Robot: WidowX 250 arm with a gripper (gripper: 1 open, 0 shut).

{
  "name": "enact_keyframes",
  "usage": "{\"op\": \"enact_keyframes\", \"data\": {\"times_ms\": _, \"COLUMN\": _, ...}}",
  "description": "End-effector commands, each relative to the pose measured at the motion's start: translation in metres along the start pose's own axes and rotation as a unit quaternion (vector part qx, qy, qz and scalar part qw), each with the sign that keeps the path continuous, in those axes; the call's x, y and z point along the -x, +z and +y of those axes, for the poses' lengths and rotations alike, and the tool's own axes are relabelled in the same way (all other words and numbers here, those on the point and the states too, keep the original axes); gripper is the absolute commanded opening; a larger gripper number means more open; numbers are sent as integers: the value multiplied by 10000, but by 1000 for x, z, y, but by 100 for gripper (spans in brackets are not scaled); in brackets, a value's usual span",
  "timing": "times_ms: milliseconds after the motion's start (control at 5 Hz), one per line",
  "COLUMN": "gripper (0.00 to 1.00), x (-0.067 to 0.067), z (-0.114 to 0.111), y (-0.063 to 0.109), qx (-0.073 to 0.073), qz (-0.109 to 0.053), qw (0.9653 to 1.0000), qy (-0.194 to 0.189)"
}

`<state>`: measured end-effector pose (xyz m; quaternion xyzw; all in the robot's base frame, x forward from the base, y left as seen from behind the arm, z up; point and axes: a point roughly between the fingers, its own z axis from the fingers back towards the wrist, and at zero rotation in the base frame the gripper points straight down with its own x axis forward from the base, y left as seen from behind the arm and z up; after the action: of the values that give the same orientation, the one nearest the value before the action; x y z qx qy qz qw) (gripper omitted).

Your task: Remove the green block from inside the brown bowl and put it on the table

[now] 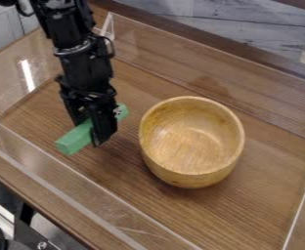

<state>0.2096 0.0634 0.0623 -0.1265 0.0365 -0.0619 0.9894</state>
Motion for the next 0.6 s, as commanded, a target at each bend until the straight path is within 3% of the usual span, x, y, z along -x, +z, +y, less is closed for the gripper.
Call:
{"op": "enact_keyframes", "data": {"times_ms": 0, "gripper": 0, "x": -10, "z": 6, "y": 13, "qx": -103, "qz": -244, "qw": 9996, "qy": -5}}
{"op": "enact_keyframes", "data": {"times_ms": 400, "gripper": 0, "x": -12, "z": 9, "y": 14, "qx": -58, "qz": -269, "qw": 9996, "qy": 14}}
